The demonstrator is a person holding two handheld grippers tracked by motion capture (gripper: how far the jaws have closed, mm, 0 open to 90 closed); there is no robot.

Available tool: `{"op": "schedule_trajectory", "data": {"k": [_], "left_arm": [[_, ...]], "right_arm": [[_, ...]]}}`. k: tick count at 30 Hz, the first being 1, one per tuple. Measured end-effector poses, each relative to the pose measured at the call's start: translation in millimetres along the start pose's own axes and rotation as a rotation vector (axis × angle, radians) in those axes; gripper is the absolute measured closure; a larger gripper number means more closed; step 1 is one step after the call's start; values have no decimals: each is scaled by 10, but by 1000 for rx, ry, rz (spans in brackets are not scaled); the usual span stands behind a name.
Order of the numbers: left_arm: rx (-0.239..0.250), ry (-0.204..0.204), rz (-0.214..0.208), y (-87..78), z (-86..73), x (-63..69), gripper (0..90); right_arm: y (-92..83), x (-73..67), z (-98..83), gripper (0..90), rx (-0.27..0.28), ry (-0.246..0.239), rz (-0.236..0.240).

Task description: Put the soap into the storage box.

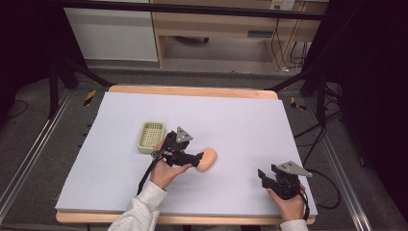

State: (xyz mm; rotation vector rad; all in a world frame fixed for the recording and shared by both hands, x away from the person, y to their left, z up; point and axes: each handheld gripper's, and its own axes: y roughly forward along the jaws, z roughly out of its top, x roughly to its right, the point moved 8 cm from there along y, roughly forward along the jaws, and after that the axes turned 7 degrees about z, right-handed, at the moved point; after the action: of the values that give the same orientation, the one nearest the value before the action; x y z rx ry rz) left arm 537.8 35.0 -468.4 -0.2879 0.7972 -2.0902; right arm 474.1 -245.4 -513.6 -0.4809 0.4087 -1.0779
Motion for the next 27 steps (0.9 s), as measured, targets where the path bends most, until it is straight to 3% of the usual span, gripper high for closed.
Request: {"op": "schedule_trajectory", "data": {"k": [15, 27], "left_arm": [[-34, 15, -18, 123, 9, 95, 181], [-70, 56, -32, 233, 41, 215, 203]], "right_arm": [[6, -9, -3, 425, -2, 2, 8], [11, -18, -6, 425, -5, 8, 15]]}}
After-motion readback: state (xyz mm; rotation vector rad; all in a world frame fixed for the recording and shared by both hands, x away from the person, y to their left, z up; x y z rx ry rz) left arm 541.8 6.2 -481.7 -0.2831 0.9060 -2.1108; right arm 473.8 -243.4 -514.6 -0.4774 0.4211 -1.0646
